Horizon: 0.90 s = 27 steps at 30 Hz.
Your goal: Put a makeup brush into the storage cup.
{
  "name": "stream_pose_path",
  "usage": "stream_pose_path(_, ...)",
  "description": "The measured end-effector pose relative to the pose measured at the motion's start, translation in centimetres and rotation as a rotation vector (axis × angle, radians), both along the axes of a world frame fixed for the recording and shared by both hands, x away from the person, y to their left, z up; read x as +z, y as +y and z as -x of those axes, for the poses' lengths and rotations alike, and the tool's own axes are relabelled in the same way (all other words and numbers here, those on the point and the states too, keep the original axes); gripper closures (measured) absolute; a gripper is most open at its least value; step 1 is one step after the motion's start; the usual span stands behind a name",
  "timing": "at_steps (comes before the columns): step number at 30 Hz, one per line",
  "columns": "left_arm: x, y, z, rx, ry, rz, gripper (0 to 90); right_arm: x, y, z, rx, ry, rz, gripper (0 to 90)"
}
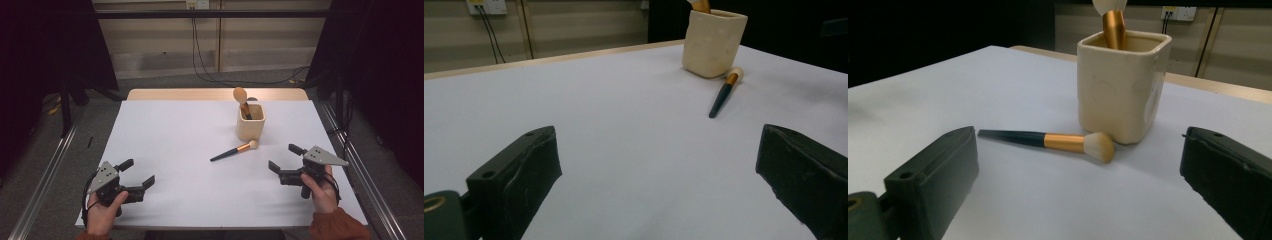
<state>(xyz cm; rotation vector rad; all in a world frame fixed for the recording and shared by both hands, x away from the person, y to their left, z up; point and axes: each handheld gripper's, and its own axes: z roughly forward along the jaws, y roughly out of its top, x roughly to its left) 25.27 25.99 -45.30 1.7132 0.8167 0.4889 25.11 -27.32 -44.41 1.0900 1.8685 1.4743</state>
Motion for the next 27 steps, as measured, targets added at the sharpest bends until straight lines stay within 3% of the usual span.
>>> stream_pose_path(24,0.0,-0.1,-0.3,0.003,-0.001,0.011,3.8,1.9,2.6,-5.8,0.029,-0.021,0.009,1.3)
stream_pose_path(27,0.1,-0.1,-0.4,0.002,-0.015,0.011,3.8,2.4,2.8,-6.5,0.030,-0.024,-0.002,1.5)
